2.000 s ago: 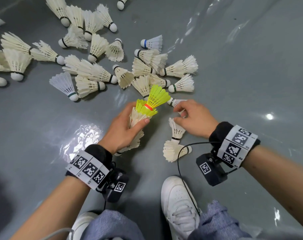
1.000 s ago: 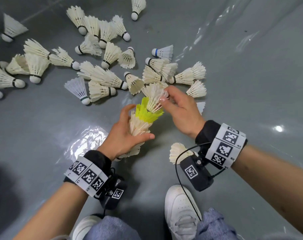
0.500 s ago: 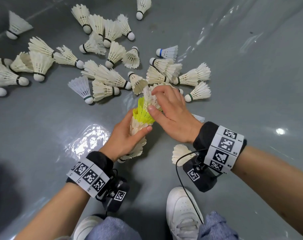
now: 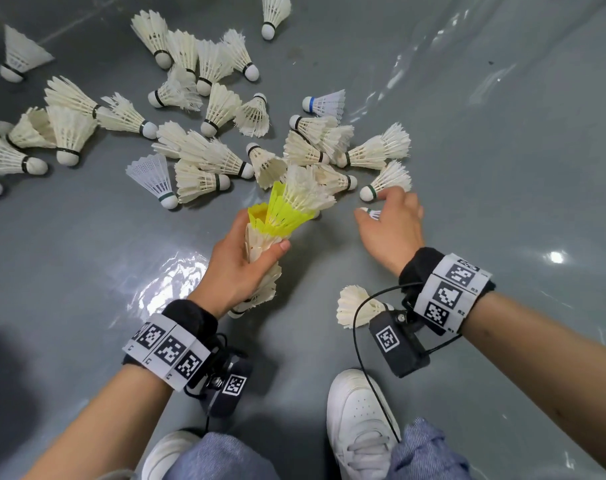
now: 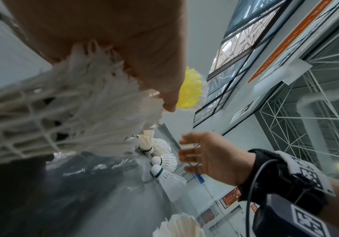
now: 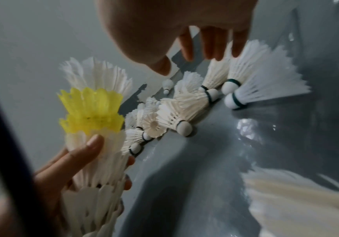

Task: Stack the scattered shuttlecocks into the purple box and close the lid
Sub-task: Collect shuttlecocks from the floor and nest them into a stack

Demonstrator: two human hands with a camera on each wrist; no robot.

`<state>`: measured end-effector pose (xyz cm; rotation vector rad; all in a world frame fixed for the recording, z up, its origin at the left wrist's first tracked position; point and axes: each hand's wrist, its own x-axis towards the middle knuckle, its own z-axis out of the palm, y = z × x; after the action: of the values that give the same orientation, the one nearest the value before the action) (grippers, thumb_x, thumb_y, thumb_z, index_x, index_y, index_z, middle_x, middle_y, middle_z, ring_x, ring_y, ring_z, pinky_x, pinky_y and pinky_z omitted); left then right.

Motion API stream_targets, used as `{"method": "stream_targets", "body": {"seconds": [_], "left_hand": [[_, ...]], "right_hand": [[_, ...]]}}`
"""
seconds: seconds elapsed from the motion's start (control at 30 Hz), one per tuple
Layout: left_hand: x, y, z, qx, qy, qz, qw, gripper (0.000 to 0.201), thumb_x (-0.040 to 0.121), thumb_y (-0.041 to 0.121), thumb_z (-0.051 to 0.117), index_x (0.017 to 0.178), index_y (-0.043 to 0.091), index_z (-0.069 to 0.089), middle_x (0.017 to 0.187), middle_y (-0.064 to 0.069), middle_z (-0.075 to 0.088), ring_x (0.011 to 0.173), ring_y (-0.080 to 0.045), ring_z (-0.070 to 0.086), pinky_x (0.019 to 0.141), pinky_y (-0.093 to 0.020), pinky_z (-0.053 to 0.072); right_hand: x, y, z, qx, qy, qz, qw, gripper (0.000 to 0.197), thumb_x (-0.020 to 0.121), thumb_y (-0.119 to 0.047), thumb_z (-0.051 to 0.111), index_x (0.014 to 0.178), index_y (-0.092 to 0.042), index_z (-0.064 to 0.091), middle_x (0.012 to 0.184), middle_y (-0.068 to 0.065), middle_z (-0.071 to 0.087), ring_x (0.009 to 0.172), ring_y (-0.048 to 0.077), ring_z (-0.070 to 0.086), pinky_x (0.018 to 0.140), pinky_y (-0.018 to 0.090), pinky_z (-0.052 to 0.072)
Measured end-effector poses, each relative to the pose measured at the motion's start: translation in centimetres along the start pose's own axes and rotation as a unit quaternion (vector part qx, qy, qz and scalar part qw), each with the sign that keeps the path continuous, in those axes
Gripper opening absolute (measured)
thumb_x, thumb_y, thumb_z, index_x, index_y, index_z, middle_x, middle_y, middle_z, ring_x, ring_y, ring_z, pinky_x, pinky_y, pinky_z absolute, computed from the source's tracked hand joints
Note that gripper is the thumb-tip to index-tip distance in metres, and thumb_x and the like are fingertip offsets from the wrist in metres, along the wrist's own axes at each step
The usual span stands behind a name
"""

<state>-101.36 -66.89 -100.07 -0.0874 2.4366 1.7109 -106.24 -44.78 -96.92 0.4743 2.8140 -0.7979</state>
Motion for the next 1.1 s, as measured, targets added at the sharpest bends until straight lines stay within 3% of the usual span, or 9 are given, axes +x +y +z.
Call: {"method": "stream_targets", "body": {"seconds": [0.2,0.37,0.57,0.73,0.83,0.93,1.0,1.07,1.1], "left_hand": [[-0.5,0.5,0.5,0.007,-0.012,0.003,1.000,0.035,0.084,0.035,0.067,0.105,0.050,0.044,0.092,0.022,0.063,0.080,0.011,0.057,0.072,-0.004,0.041],[-0.5,1.1,1.3,0.008,-0.031,0.013,0.999,0.037,0.082,0.038,0.069,0.108,0.048,0.046,0.093,0.025,0.063,0.082,0.010,0.058,0.074,-0.005,0.041],[-0.6,1.2,1.1,0.021,-0.040,0.013,0.999,0.036,0.081,0.041,0.068,0.108,0.049,0.045,0.094,0.024,0.063,0.083,0.009,0.059,0.073,-0.005,0.042],[-0.8,0.6,0.4,0.020,-0.031,0.007,0.999,0.038,0.080,0.045,0.069,0.110,0.051,0.046,0.097,0.026,0.065,0.090,0.001,0.061,0.080,-0.013,0.045],[-1.0,0.3,-0.1,0.024,-0.025,0.004,0.999,0.040,0.079,0.048,0.068,0.113,0.048,0.047,0.099,0.023,0.065,0.090,0.001,0.061,0.081,-0.015,0.046],[-1.2,0.1,-0.5,0.036,-0.019,0.006,0.999,0.040,0.082,0.040,0.067,0.117,0.039,0.048,0.098,0.019,0.065,0.083,0.005,0.060,0.075,-0.009,0.043],[-1.2,0.0,-0.7,0.039,-0.012,0.005,0.999,0.040,0.083,0.036,0.068,0.117,0.040,0.048,0.097,0.019,0.066,0.083,0.004,0.060,0.074,-0.008,0.043],[-1.2,0.0,-1.0,0.043,-0.006,0.005,0.999,0.040,0.083,0.035,0.069,0.114,0.045,0.047,0.095,0.022,0.065,0.083,0.007,0.059,0.073,-0.006,0.042],[-1.2,0.1,-1.0,0.047,-0.005,0.005,0.999,0.040,0.083,0.034,0.069,0.113,0.047,0.046,0.094,0.024,0.064,0.083,0.010,0.059,0.072,-0.004,0.041]], "right_hand": [[-1.8,1.7,-0.4,-0.075,-0.170,-0.055,0.981,0.024,0.080,-0.041,0.064,0.096,-0.025,0.056,0.105,0.000,0.049,0.103,0.021,0.054,0.084,0.026,0.039],[-2.7,1.7,0.0,-0.154,-0.279,-0.064,0.946,0.048,0.073,-0.046,0.072,0.111,-0.023,0.054,0.108,0.001,0.046,0.103,0.019,0.050,0.088,0.030,0.042],[-3.4,1.7,-0.4,-0.206,-0.301,-0.080,0.928,0.026,0.077,-0.014,0.056,0.102,-0.014,0.064,0.105,0.007,0.064,0.099,0.025,0.059,0.087,0.032,0.051],[-2.1,1.3,0.0,-0.139,-0.218,-0.067,0.964,0.028,0.079,-0.008,0.045,0.095,-0.015,0.067,0.103,0.007,0.067,0.101,0.025,0.059,0.089,0.031,0.049],[-1.1,0.1,-0.7,0.021,-0.096,-0.045,0.994,0.024,0.078,-0.001,0.047,0.090,-0.018,0.061,0.090,0.002,0.063,0.081,0.016,0.056,0.067,0.013,0.040],[-0.3,-1.7,-2.2,0.215,0.039,-0.043,0.975,0.026,0.082,0.000,0.052,0.075,-0.022,0.061,0.079,-0.006,0.062,0.066,0.005,0.055,0.054,0.001,0.037],[0.4,-2.9,-2.7,0.318,0.069,-0.027,0.945,0.031,0.082,-0.004,0.055,0.070,-0.029,0.069,0.079,-0.009,0.067,0.075,0.012,0.064,0.068,0.016,0.054],[0.9,-3.7,-2.9,0.344,0.071,-0.019,0.936,0.035,0.075,-0.010,0.057,0.065,-0.041,0.071,0.077,-0.010,0.070,0.083,0.021,0.068,0.081,0.042,0.057],[0.9,-4.1,-2.8,0.351,0.062,-0.024,0.934,0.036,0.073,-0.012,0.057,0.064,-0.044,0.071,0.077,-0.010,0.071,0.084,0.022,0.068,0.083,0.047,0.055]]}}
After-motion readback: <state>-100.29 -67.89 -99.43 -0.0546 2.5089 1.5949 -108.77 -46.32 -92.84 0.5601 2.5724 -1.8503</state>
